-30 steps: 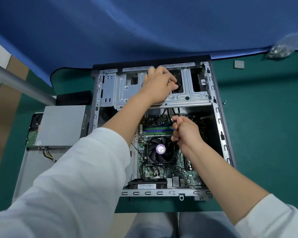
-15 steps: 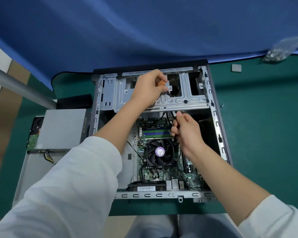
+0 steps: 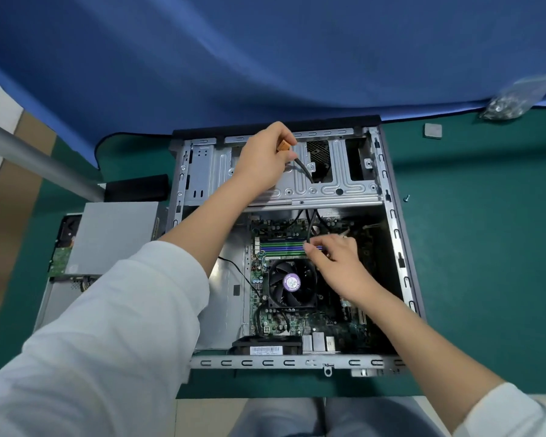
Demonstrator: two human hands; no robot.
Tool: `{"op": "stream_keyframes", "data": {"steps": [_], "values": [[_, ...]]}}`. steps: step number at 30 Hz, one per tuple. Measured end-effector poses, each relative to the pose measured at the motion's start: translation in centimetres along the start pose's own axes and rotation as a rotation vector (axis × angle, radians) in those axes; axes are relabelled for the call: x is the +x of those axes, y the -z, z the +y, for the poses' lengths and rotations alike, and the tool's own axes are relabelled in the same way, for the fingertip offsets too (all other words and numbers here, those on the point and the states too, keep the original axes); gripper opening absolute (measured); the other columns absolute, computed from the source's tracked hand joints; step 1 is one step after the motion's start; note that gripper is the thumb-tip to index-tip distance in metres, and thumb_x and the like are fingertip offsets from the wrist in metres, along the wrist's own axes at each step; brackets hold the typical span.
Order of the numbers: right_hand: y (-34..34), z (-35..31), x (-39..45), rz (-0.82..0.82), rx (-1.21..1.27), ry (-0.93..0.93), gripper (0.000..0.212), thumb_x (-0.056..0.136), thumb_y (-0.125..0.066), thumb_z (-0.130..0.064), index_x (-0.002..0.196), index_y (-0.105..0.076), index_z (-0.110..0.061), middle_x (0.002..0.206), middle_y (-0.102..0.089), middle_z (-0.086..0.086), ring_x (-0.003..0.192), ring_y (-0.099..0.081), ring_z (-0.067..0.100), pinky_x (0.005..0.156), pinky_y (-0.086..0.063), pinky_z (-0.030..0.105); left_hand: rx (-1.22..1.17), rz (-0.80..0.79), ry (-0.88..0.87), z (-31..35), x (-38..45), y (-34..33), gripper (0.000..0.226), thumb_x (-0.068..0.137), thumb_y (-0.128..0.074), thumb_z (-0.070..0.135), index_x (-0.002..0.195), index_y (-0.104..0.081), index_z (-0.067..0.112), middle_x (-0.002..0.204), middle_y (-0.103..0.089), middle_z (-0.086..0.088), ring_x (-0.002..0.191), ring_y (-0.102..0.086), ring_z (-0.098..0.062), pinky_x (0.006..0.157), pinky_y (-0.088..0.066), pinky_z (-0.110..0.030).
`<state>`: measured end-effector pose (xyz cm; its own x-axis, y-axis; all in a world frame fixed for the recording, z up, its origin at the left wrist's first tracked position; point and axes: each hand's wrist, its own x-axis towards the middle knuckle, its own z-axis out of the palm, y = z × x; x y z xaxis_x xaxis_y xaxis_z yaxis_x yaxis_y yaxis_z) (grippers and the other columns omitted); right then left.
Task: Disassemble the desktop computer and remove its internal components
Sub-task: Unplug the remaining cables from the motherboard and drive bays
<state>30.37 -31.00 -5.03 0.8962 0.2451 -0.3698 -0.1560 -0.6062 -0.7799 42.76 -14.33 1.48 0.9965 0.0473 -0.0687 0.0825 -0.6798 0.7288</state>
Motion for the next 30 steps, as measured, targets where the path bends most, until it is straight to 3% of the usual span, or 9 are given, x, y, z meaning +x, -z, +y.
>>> {"op": "stream_keyframes", "data": {"steps": [3, 6, 8, 10, 12, 18, 22, 24, 30], "values": [[0.1, 0.9, -0.4, 0.118, -0.102, 0.016, 0.025, 0.098, -0.046, -0.031, 0.096, -0.064, -0.014, 0.094, -0.055, -0.002, 0.097, -0.038, 0.013, 0.083, -0.03, 0.021, 0.063, 0.018, -0.001, -0.1, 0.1, -0.1, 0.011, 0.088, -0.062, 0.013, 0.089, -0.058, 0.023, 0.083, -0.056, 0.006, 0.079, -0.054, -0.013, 0.079, -0.047, -0.03], [0.8, 0.3, 0.4, 0.375, 0.201, -0.12, 0.032, 0.101, -0.039, -0.03, 0.079, -0.058, -0.017, 0.071, -0.057, -0.003, 0.062, -0.048, 0.008, 0.054, -0.038, 0.012, -0.021, 0.038, 0.062, -0.3, 0.7, 0.3, 0.012, 0.091, -0.057, 0.01, 0.086, -0.061, 0.021, 0.089, -0.06, -0.005, 0.088, -0.06, -0.021, 0.085, -0.051, -0.036], [1.8, -0.1, 1.4, 0.42, 0.369, -0.195, 0.035, 0.1, -0.041, -0.033, 0.075, -0.059, -0.017, 0.062, -0.053, -0.001, 0.05, -0.042, 0.008, 0.041, -0.03, 0.012, 0.058, 0.015, 0.065, -0.5, 0.9, 1.1, 0.011, 0.093, -0.055, 0.011, 0.091, -0.065, 0.016, 0.082, -0.057, -0.002, 0.08, -0.059, -0.015, 0.076, -0.048, -0.019], [2.0, -0.1, 1.6, 0.345, 0.349, -0.176, 0.034, 0.098, -0.046, -0.037, 0.076, -0.062, -0.017, 0.061, -0.054, -0.003, 0.05, -0.042, 0.006, 0.045, -0.032, 0.016, 0.241, -0.046, 0.04, -1.2, 0.9, 2.2, 0.018, 0.095, -0.05, 0.015, 0.098, -0.067, 0.016, 0.088, -0.058, -0.003, 0.072, -0.054, -0.011, 0.066, -0.038, -0.015], [1.4, 0.1, 1.1, 0.297, 0.254, -0.137, 0.029, 0.096, -0.049, -0.038, 0.082, -0.064, -0.018, 0.062, -0.055, -0.009, 0.053, -0.045, 0.002, 0.054, -0.034, 0.022, 0.383, -0.163, 0.036, -1.6, 0.5, 3.1, 0.021, 0.096, -0.045, 0.025, 0.102, -0.065, 0.022, 0.107, -0.057, -0.009, 0.092, -0.056, -0.021, 0.084, -0.042, -0.027], [0.6, 0.5, 1.1, 0.377, 0.213, -0.161, 0.034, 0.1, -0.044, -0.022, 0.126, -0.057, -0.005, 0.119, -0.057, 0.006, 0.108, -0.052, 0.017, 0.097, -0.038, 0.026, 0.902, -0.22, -0.158, 0.4, -0.4, 2.1, 0.052, 0.092, -0.036, 0.061, 0.108, -0.059, 0.018, 0.119, -0.051, -0.009, 0.115, -0.041, -0.029, 0.095, -0.033, -0.045], [0.9, 0.3, 1.8, 0.387, 0.166, -0.151, 0.025, 0.1, -0.044, -0.018, 0.087, -0.063, -0.008, 0.093, -0.063, 0.012, 0.08, -0.055, 0.02, 0.065, -0.039, 0.015, 1.197, -0.258, -0.268, 3.0, -0.3, -0.7, 0.039, 0.098, -0.036, 0.046, 0.113, -0.056, 0.017, 0.112, -0.064, -0.004, 0.104, -0.058, -0.025, 0.097, -0.028, -0.04], [1.4, -0.2, 2.0, 0.388, 0.148, -0.145, 0.028, 0.1, -0.043, -0.016, 0.077, -0.057, -0.009, 0.087, -0.062, 0.015, 0.074, -0.054, 0.022, 0.059, -0.035, 0.023, 1.183, -0.289, -0.312, 3.6, -0.4, -1.9, 0.026, 0.1, -0.04, 0.032, 0.114, -0.056, 0.017, 0.109, -0.066, -0.002, 0.101, -0.061, -0.024, 0.096, -0.029, -0.038], [3.4, -1.9, -0.6, 0.265, -0.323, 0.013, 0.038, 0.095, -0.041, -0.007, 0.133, -0.047, -0.005, 0.121, -0.057, 0.012, 0.1, -0.058, 0.029, 0.077, -0.044, 0.031, 0.693, -0.266, -0.171, 0.0, -0.6, 0.7, 0.02, 0.101, -0.041, 0.033, 0.092, -0.05, 0.017, 0.097, -0.064, -0.011, 0.091, -0.06, -0.033, 0.068, -0.046, -0.037]]}}
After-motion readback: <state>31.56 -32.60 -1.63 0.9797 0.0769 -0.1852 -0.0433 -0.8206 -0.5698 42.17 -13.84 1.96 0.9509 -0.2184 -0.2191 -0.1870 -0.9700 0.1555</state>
